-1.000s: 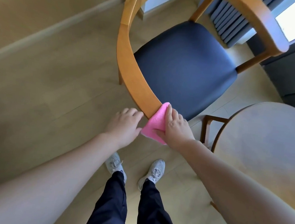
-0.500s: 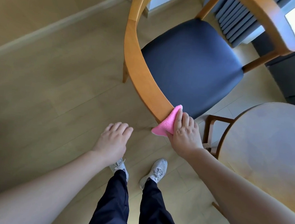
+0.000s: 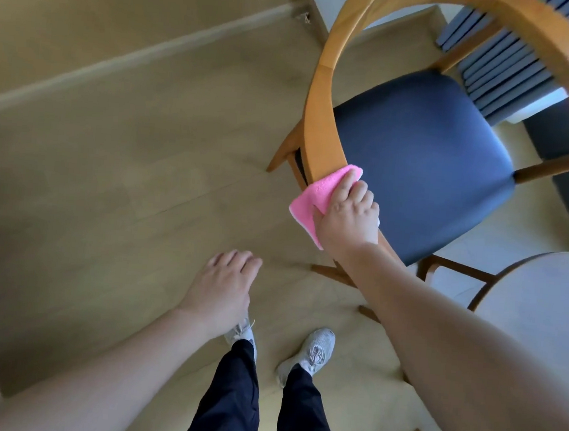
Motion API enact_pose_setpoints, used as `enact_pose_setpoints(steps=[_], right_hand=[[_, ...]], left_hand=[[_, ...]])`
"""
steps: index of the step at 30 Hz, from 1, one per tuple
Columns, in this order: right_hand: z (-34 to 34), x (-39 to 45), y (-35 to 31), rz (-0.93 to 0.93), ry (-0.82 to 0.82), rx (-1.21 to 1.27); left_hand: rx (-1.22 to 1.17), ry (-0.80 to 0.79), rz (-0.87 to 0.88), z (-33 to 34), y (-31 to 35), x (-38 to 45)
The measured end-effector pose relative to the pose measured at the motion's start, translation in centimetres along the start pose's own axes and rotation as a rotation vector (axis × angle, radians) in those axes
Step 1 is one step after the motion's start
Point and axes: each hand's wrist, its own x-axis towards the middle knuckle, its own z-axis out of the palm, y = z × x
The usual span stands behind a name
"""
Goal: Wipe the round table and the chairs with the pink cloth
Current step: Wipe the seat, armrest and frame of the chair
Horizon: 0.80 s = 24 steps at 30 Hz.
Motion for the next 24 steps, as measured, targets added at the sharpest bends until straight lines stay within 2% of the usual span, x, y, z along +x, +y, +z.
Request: enact_pose_setpoints(steps=[7, 12, 17, 24], right_hand=[[-2.4, 6.4, -4.2, 0.11, 0.009, 0.038], [-3.9, 8.8, -5.2, 0.123, -0.017, 0.08], [-1.6, 2.8, -1.4, 0.01, 0.05, 0.131], [2.5, -7.4, 7.6, -0.116, -0.067, -0.013]], left_hand=[[-0.019, 0.133, -0.007, -2.0, -2.0, -0.2], [0.005, 0.145, -0.039, -2.6, -3.5, 0.7], [-0.004, 0.125, -0.06, -3.8, -4.0, 1.9], [-0.018, 0.063, -0.085, -4.6, -1.5, 2.5]])
